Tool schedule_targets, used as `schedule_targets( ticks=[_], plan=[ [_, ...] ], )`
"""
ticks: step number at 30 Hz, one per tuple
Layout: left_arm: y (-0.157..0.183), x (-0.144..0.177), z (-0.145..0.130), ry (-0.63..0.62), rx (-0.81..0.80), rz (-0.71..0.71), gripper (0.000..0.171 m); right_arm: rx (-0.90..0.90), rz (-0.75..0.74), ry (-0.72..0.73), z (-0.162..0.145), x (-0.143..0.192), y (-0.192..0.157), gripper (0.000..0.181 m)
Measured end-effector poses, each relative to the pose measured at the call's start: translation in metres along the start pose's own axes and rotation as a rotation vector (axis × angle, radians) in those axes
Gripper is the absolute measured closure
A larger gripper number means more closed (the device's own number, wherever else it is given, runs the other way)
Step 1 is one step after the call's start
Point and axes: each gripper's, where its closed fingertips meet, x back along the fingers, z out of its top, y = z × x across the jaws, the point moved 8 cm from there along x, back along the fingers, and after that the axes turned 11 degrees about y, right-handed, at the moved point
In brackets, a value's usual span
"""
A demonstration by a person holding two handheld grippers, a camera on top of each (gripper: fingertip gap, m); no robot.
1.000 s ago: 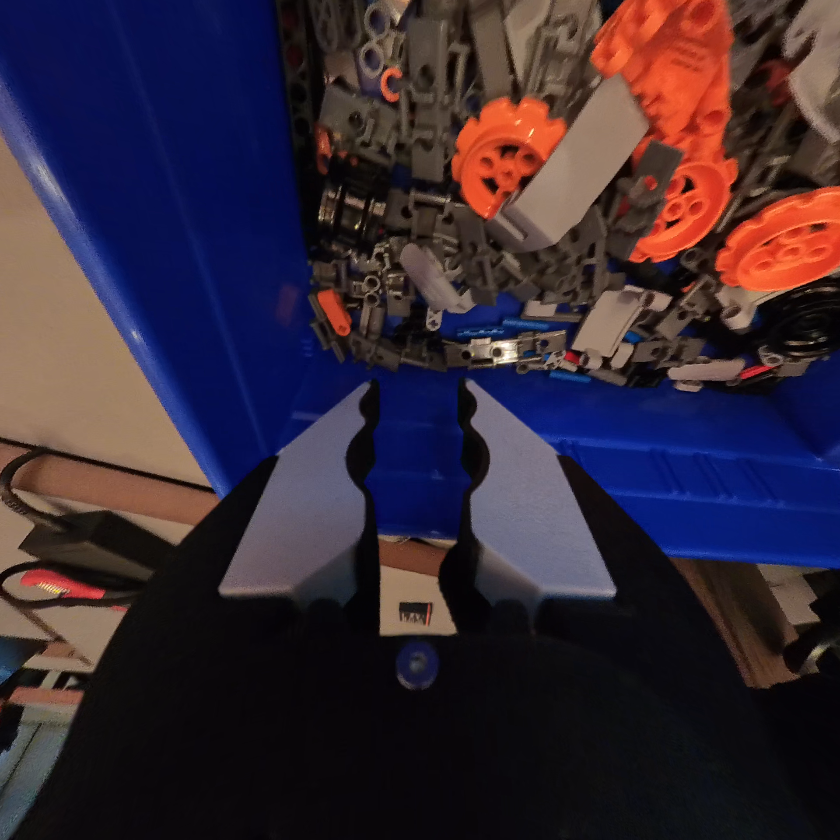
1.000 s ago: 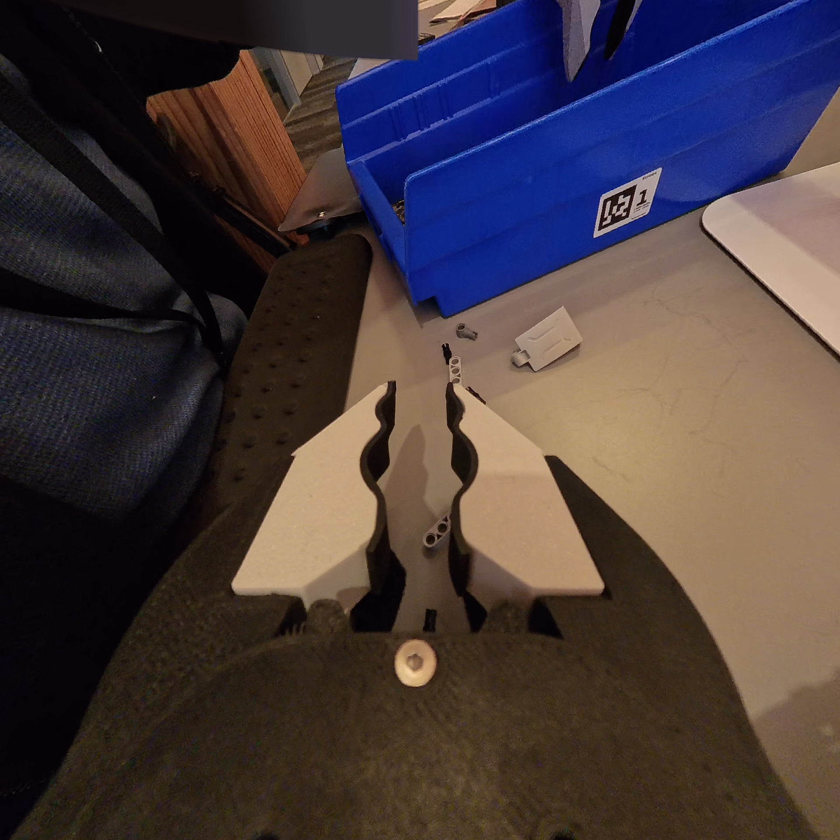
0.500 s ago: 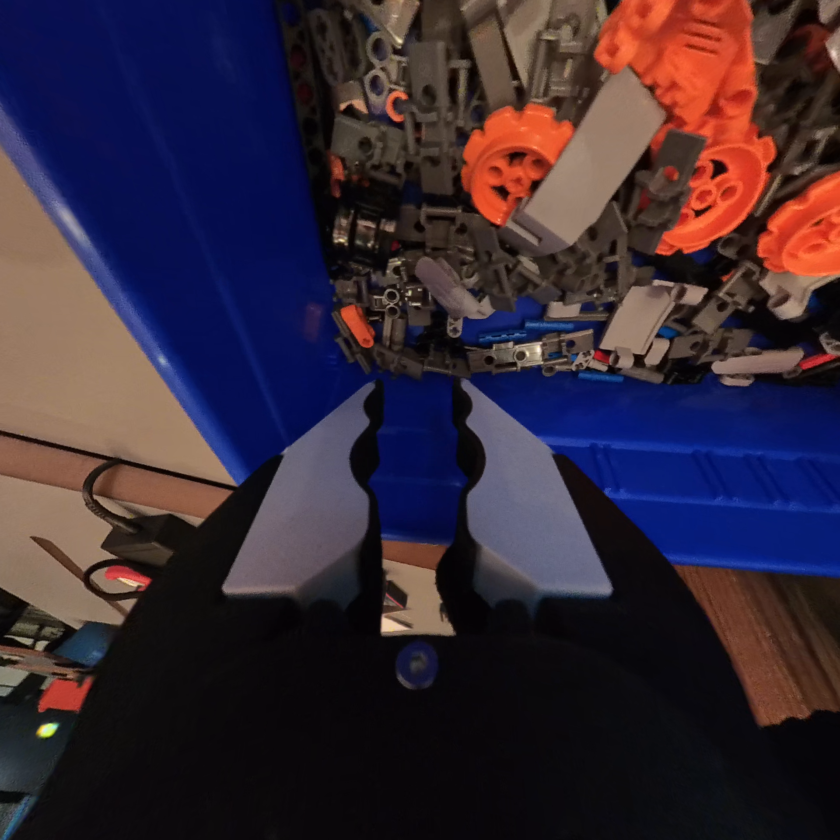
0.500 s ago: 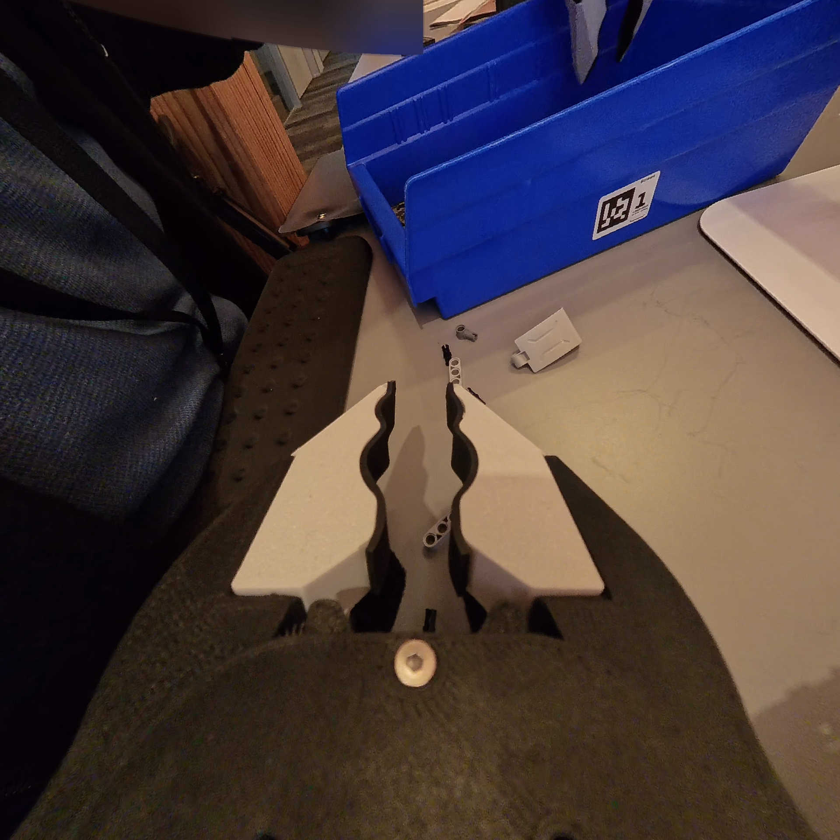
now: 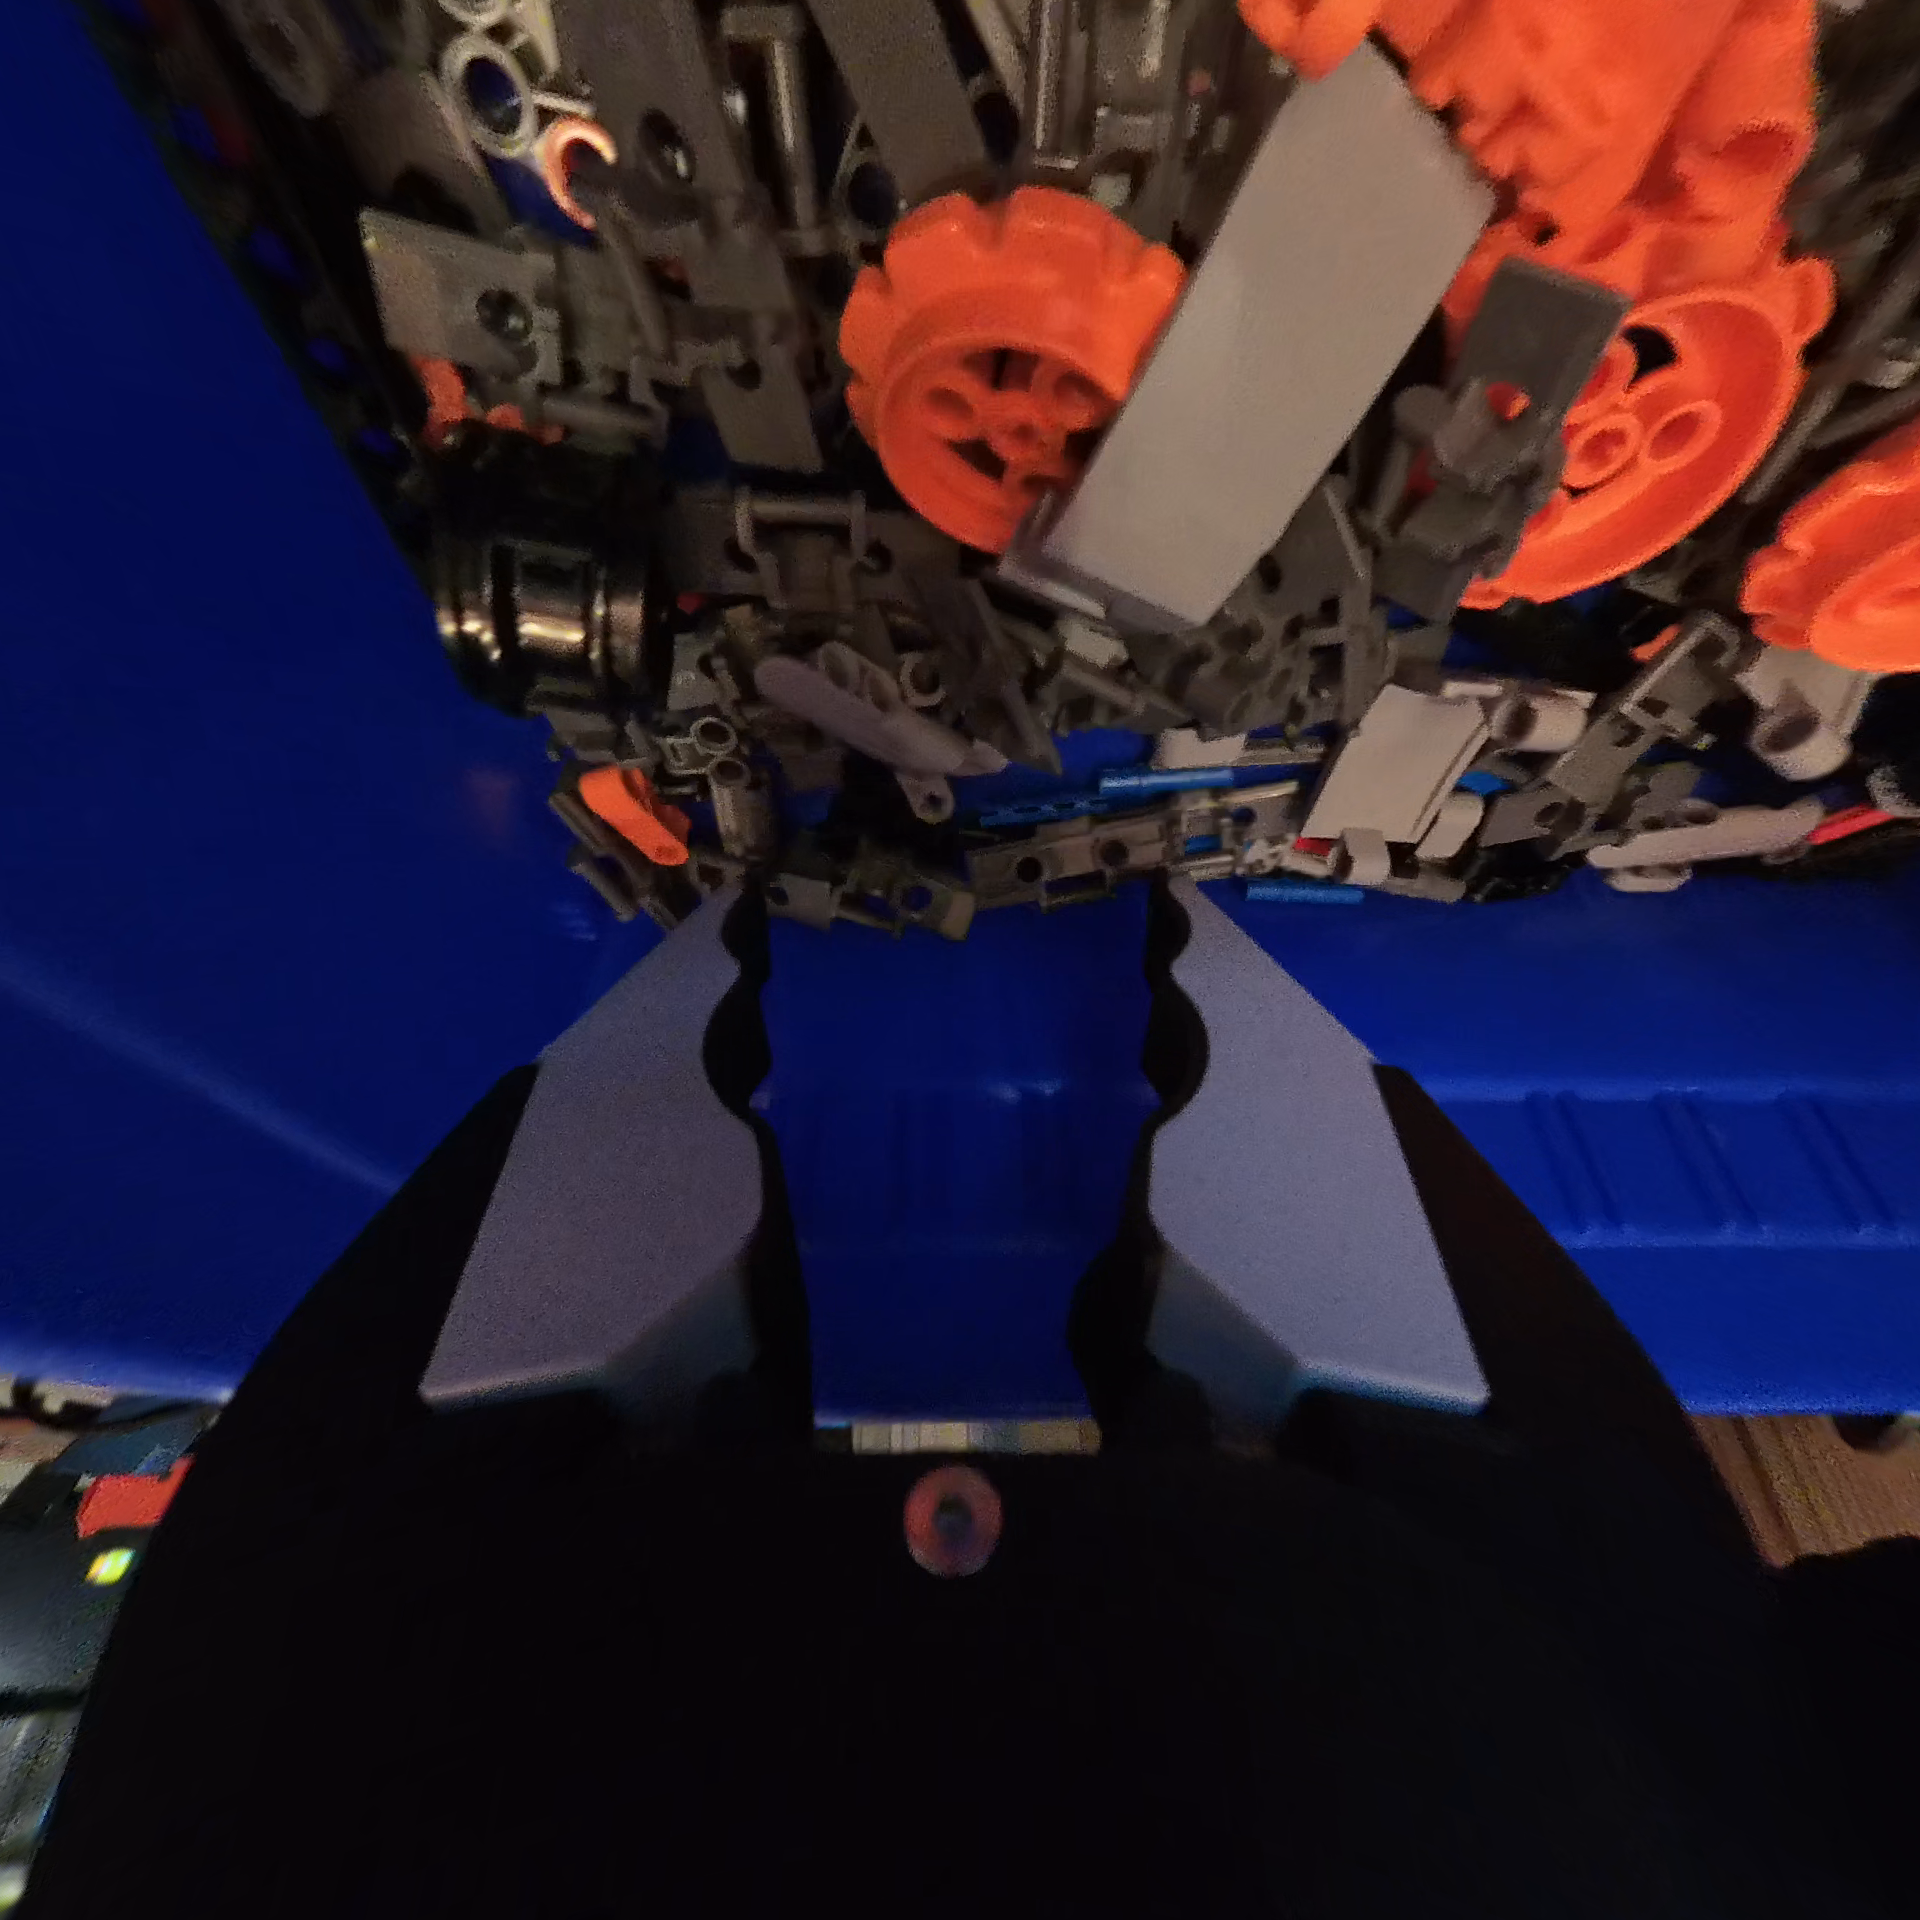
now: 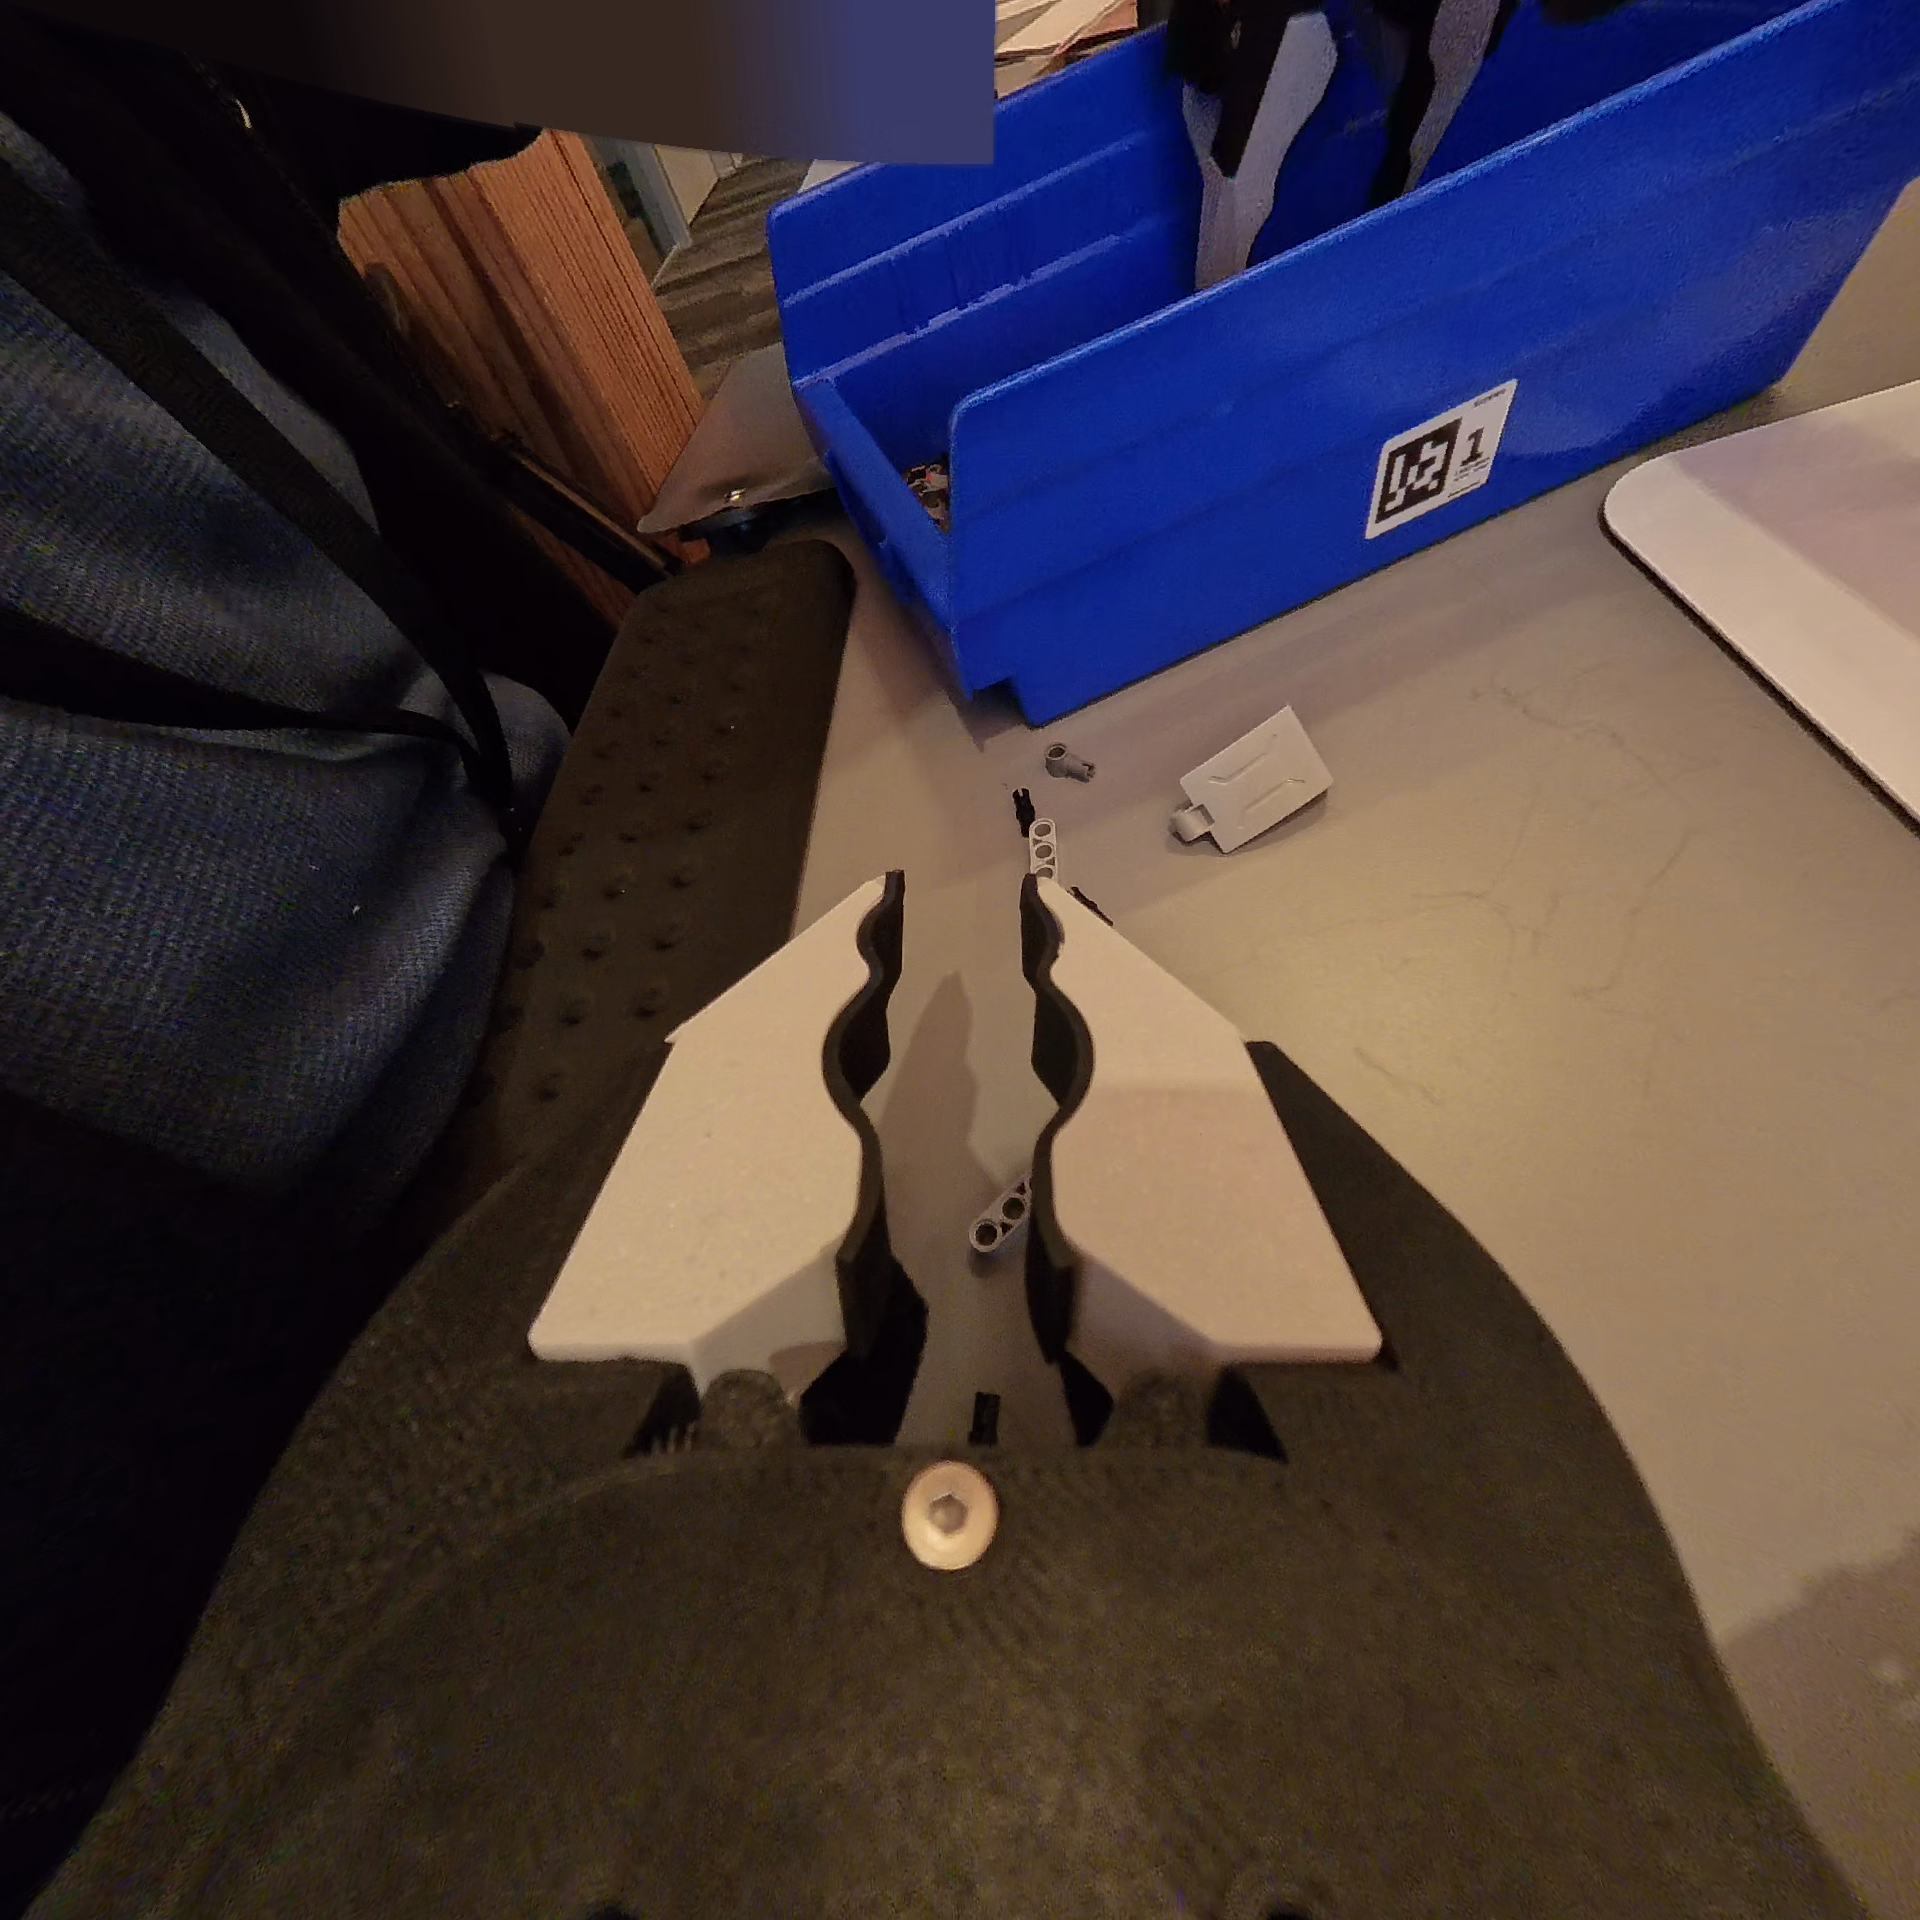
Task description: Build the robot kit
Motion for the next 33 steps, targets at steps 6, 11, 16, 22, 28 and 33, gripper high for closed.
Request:
schedule_targets(
  ticks=[6, 11, 16, 22, 28, 33],
  plan=[
    [-0.004, -0.003, 0.002, -0.057, -0.003, 0.056, 0.125, 0.001, 0.002, 0.003, 0.000, 0.000, 0.000, 0.161],
    [0.003, 0.005, 0.013, 0.048, -0.022, 0.008, 0.157, -0.001, 0.006, 0.000, 0.000, 0.000, -0.001, 0.161],
    [-0.001, 0.031, 0.022, 0.218, -0.044, 0.022, 0.154, -0.002, 0.005, 0.000, 0.000, 0.000, 0.000, 0.161],
    [-0.002, 0.044, 0.016, 0.225, -0.038, 0.041, 0.144, -0.003, 0.006, -0.001, -0.001, -0.001, 0.000, 0.161],
    [0.002, 0.045, 0.016, 0.248, -0.042, 0.004, 0.144, -0.003, 0.006, 0.000, -0.001, -0.001, 0.000, 0.161],
    [0.007, 0.044, 0.025, 0.296, -0.057, -0.037, 0.141, -0.005, 0.006, -0.003, -0.001, -0.001, 0.000, 0.161]
  ],
)
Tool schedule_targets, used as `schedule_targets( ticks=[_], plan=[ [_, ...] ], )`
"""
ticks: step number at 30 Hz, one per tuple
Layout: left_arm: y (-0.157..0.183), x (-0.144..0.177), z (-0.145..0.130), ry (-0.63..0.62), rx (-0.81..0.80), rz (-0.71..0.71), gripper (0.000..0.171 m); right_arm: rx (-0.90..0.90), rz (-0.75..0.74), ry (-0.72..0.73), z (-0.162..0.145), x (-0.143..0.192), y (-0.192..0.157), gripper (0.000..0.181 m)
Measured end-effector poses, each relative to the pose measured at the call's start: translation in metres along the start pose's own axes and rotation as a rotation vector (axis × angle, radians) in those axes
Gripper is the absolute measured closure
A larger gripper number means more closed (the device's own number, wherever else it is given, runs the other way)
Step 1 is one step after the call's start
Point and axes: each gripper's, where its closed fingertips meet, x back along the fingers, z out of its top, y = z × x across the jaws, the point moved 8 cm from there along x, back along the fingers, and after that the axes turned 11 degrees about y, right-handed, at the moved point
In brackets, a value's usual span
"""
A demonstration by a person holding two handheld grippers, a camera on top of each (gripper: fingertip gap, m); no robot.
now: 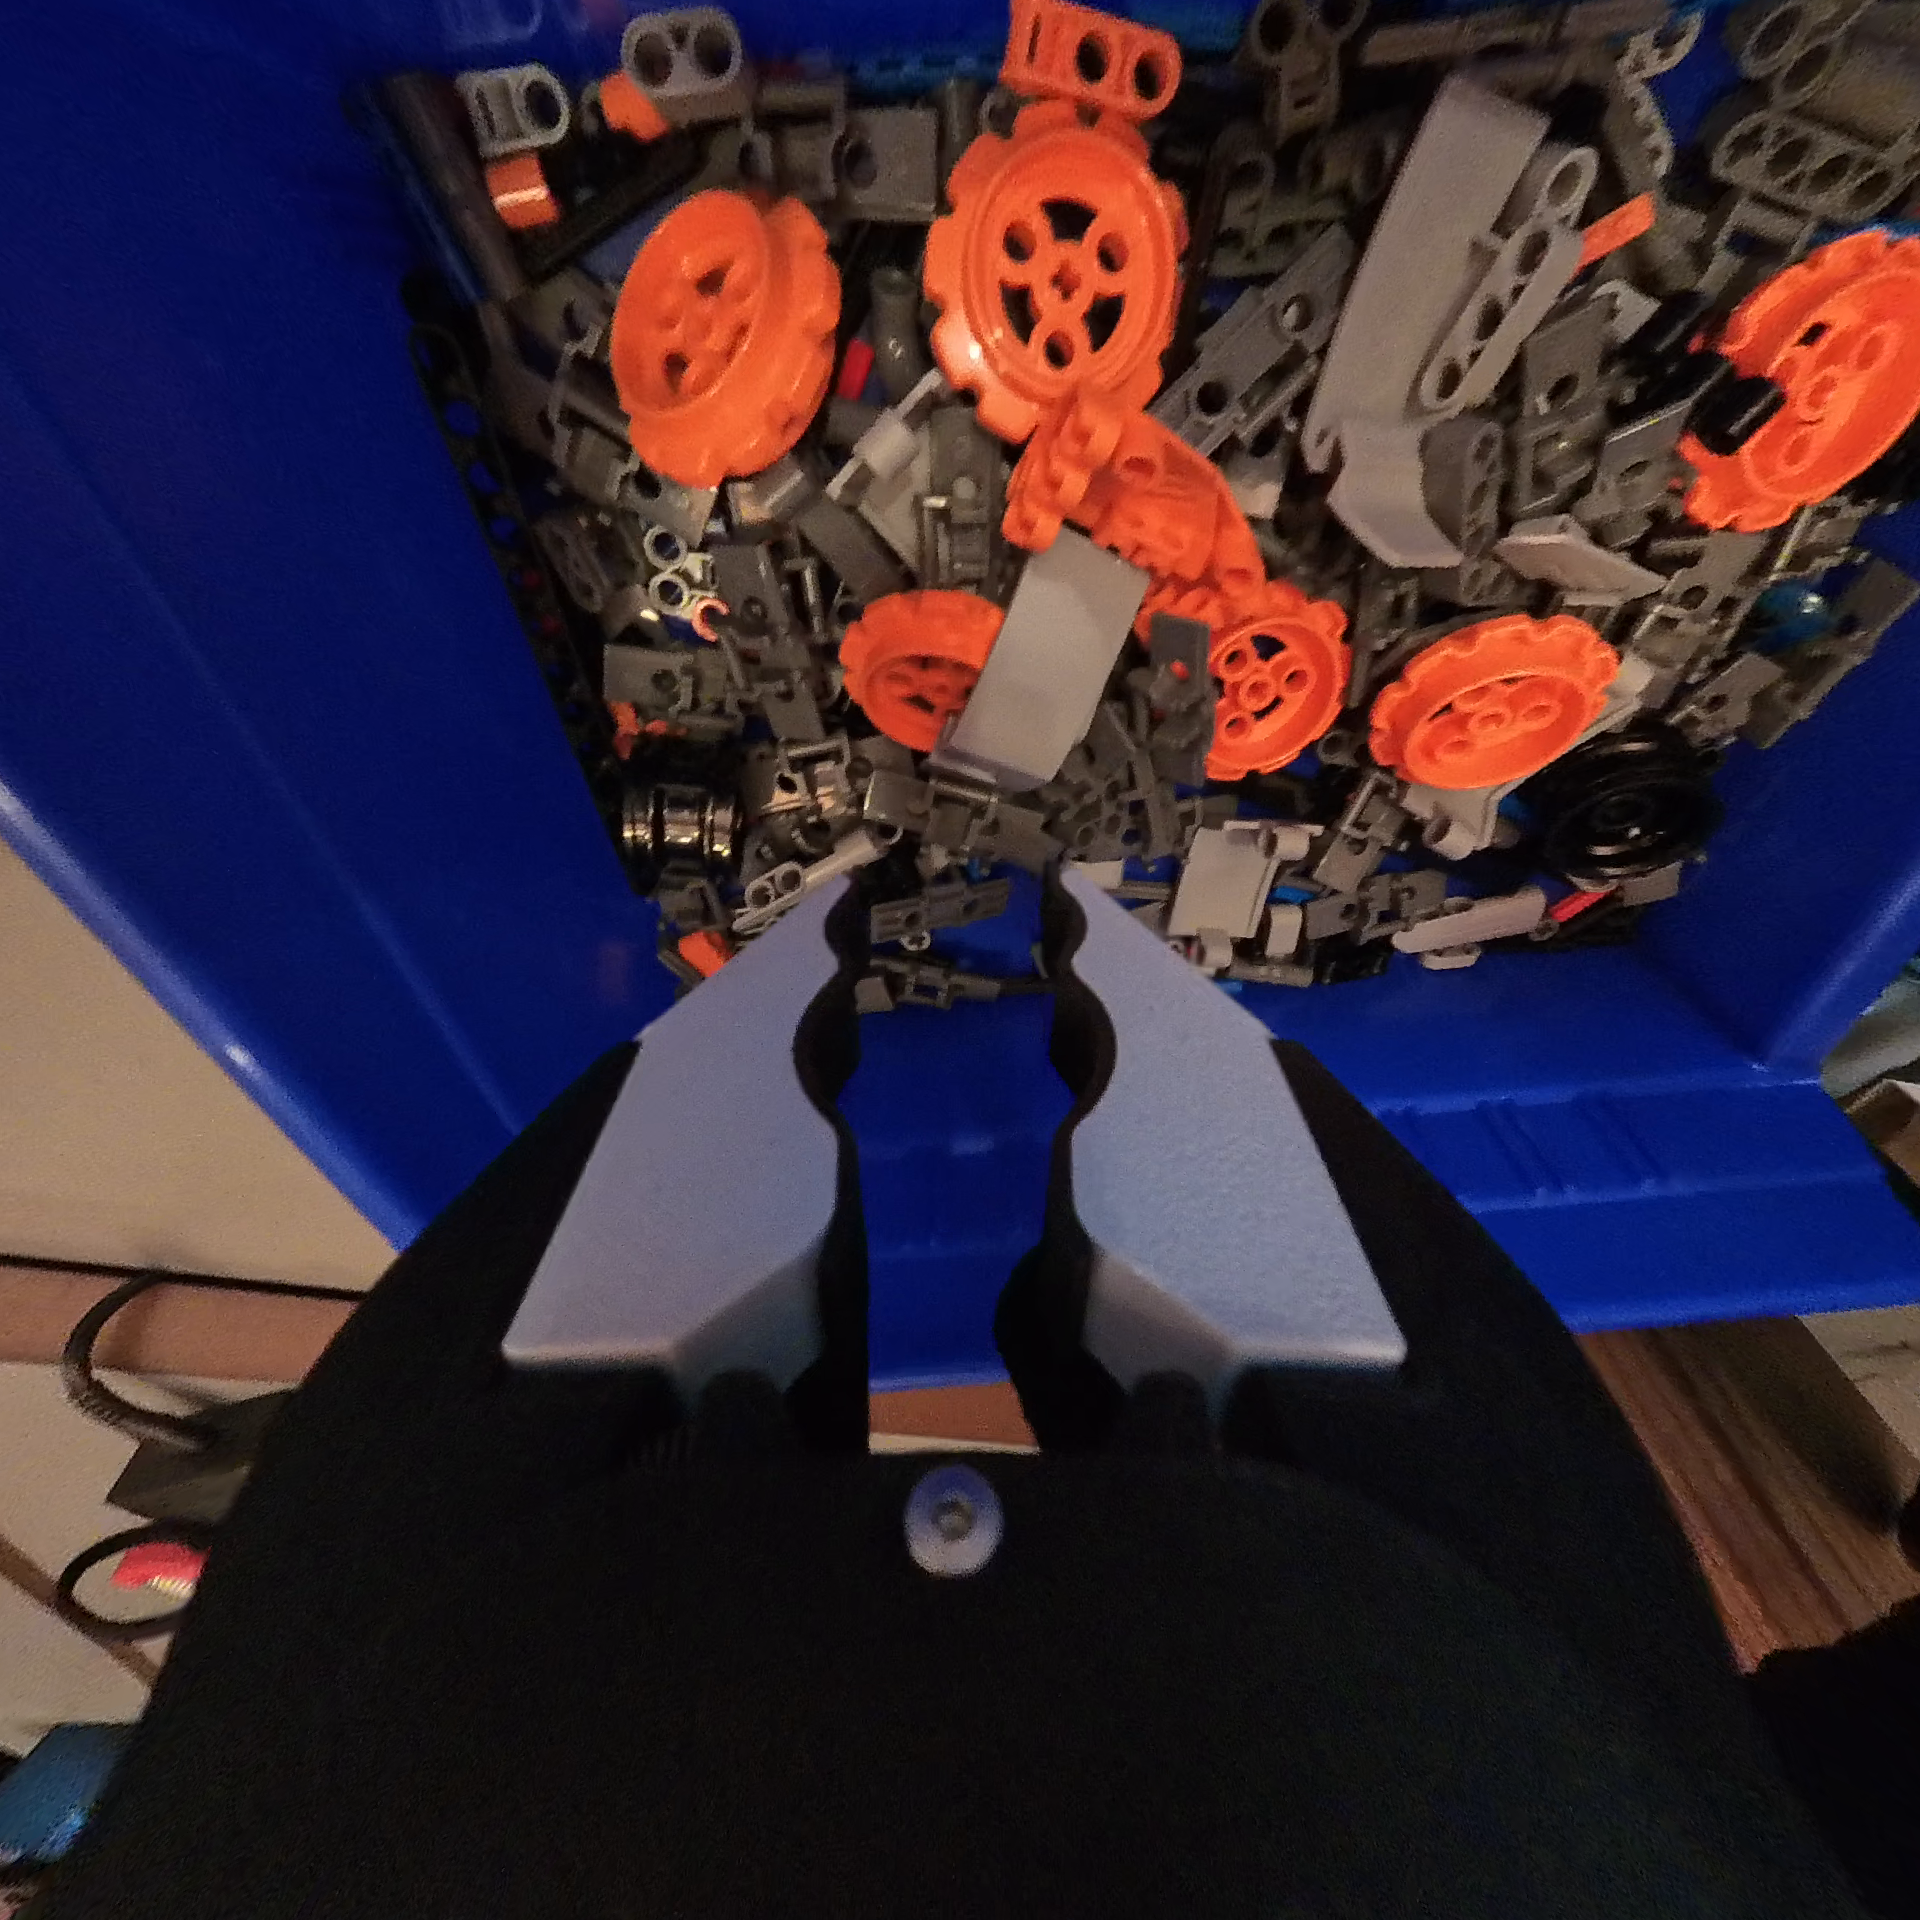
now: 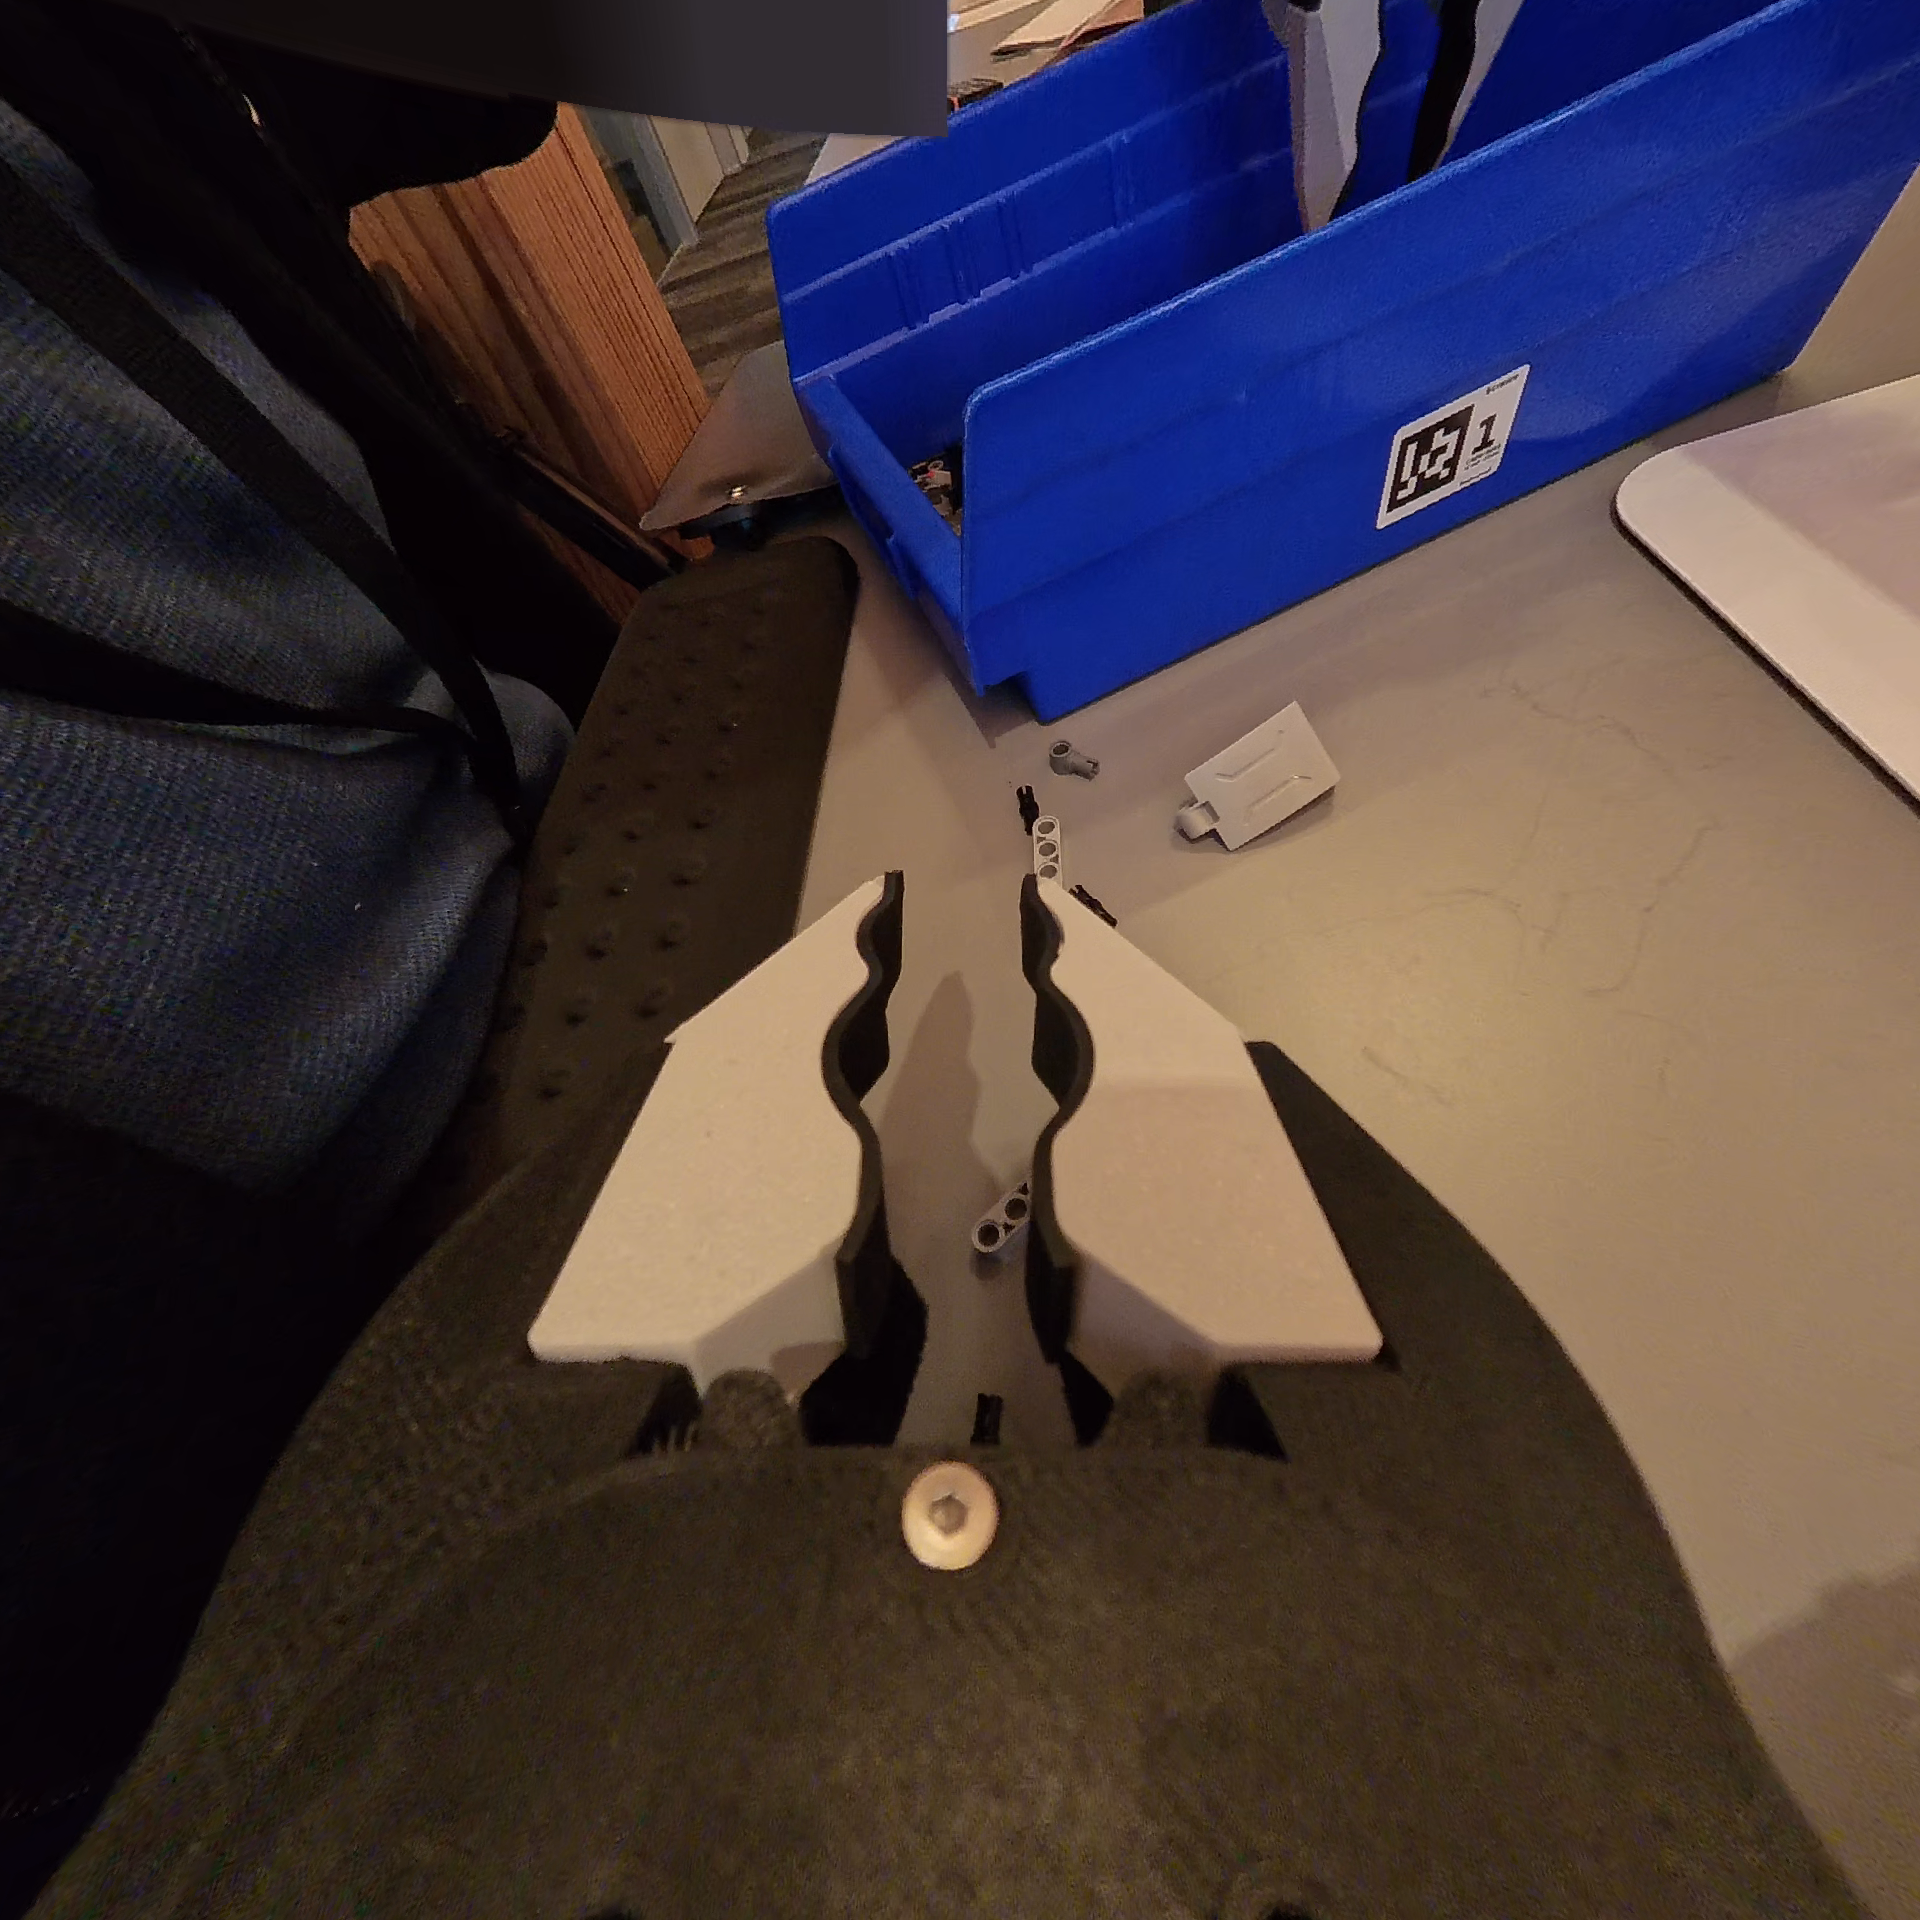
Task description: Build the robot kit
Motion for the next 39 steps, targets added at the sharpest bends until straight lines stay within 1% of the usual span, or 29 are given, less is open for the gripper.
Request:
schedule_targets(
  ticks=[6, 11, 12, 14, 16, 18, 19, 21, 23, 25, 28, 31, 36, 39],
  plan=[
    [0.001, -0.006, 0.002, 0.028, -0.008, -0.013, 0.139, -0.003, -0.001, 0.001, 0.000, 0.000, 0.001, 0.161],
    [0.001, -0.010, -0.005, 0.012, 0.003, -0.023, 0.138, -0.005, -0.004, 0.003, -0.001, 0.000, 0.001, 0.161],
    [-0.002, -0.009, -0.007, -0.001, 0.002, 0.008, 0.140, -0.006, -0.004, 0.004, -0.001, 0.000, 0.002, 0.161],
    [-0.004, -0.007, -0.010, -0.002, 0.015, 0.018, 0.143, -0.009, -0.004, 0.004, -0.001, 0.000, 0.002, 0.161],
    [-0.011, -0.002, -0.015, -0.018, 0.001, 0.094, 0.151, -0.009, -0.006, 0.004, -0.001, 0.000, 0.002, 0.161],
    [-0.016, 0.006, -0.021, -0.042, 0.002, 0.150, 0.155, -0.010, -0.009, 0.005, -0.001, 0.001, 0.003, 0.161],
    [-0.020, 0.011, -0.024, -0.053, 0.005, 0.189, 0.156, -0.011, -0.010, 0.006, -0.001, 0.001, 0.003, 0.161],
    [-0.022, 0.019, -0.026, -0.034, 0.010, 0.213, 0.157, -0.012, -0.010, 0.008, -0.001, 0.001, 0.003, 0.161],
    [-0.028, 0.025, -0.028, -0.034, 0.017, 0.269, 0.157, -0.012, -0.010, 0.010, -0.001, 0.001, 0.003, 0.161],
    [-0.029, 0.026, -0.031, -0.041, 0.007, 0.268, 0.156, -0.013, -0.011, 0.012, -0.001, 0.001, 0.004, 0.161],
    [-0.026, 0.024, -0.026, 0.011, 0.002, 0.220, 0.154, -0.012, -0.011, 0.011, -0.001, 0.001, 0.004, 0.161],
    [-0.028, 0.021, -0.022, 0.014, -0.003, 0.231, 0.150, -0.013, -0.011, 0.012, -0.001, 0.001, 0.004, 0.161],
    [-0.029, 0.016, -0.009, 0.090, -0.006, 0.189, 0.145, -0.013, -0.011, 0.011, -0.001, 0.002, 0.004, 0.161],
    [-0.031, 0.005, -0.006, 0.082, -0.004, 0.173, 0.139, -0.012, -0.010, 0.010, -0.001, 0.001, 0.003, 0.161]
  ],
)
